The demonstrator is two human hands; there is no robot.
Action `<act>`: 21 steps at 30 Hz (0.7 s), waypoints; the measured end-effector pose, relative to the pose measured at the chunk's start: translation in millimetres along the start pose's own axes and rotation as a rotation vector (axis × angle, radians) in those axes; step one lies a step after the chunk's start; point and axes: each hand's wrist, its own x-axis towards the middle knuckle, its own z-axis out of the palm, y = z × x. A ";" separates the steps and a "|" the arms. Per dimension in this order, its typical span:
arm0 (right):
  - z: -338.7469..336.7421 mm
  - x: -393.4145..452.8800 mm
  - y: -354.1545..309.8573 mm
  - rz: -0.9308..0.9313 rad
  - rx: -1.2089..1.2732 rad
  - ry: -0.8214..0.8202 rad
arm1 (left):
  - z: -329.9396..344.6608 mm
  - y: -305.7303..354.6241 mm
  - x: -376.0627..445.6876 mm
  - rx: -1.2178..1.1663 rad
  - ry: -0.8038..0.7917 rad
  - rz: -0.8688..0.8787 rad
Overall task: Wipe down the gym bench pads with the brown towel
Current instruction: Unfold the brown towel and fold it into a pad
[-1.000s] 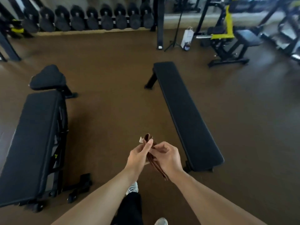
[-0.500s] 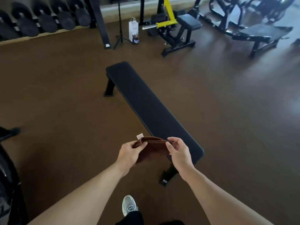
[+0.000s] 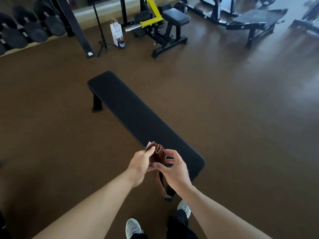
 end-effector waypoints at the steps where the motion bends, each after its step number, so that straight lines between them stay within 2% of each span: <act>1: -7.3 4.5 2.8 0.017 0.018 0.034 | 9.4 -0.6 1.2 -0.004 0.000 -0.004; 3: -28.8 16.7 8.4 0.084 0.092 0.093 | 30.1 -5.0 8.8 -0.003 0.036 -0.013; 7: -72.1 44.3 19.2 0.181 0.242 0.130 | 59.4 -5.1 25.6 0.022 0.244 0.014; 9: -93.3 59.2 24.9 0.218 0.280 0.157 | 66.7 0.2 30.0 0.055 0.295 0.042; 14: -149.0 101.5 31.7 0.258 0.279 0.269 | 55.8 6.7 40.3 0.177 0.335 0.102; 17: -175.6 121.0 37.6 0.268 0.243 0.282 | 41.3 9.1 48.0 0.256 0.355 0.104; 21: -190.3 140.1 47.4 0.277 0.177 0.275 | 35.5 18.4 62.7 0.333 0.225 0.088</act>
